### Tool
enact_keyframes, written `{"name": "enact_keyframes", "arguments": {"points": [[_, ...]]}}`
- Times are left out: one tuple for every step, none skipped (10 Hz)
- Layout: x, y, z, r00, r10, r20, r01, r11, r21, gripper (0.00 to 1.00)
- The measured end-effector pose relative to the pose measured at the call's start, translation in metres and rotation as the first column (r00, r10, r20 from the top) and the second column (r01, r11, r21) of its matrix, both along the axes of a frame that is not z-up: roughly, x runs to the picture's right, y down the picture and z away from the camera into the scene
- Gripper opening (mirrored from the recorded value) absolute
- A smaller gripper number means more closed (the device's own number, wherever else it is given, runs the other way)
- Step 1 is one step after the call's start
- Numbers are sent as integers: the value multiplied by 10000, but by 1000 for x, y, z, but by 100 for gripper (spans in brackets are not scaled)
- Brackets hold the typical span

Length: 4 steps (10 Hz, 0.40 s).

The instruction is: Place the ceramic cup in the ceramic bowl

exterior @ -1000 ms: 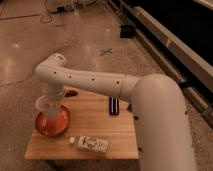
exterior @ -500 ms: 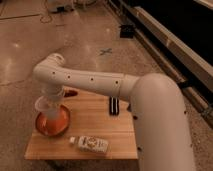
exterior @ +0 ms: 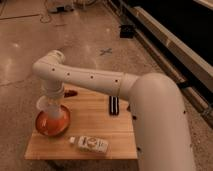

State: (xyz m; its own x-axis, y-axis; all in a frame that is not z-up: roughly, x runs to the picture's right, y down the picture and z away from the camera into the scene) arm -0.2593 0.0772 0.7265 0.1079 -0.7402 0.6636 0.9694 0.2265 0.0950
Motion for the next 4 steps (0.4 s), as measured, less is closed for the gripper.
{"name": "enact_keyframes", "arguments": {"points": [[-1, 9, 4, 10000, -68, -10, 68, 10000, -10, 25], [-2, 11, 8, 10000, -81, -21, 81, 10000, 3, 25], [-1, 9, 8, 10000, 21, -58, -21, 10000, 29, 25], [-2, 10, 7, 9999, 69, -120, -70, 10000, -22, 25]]}}
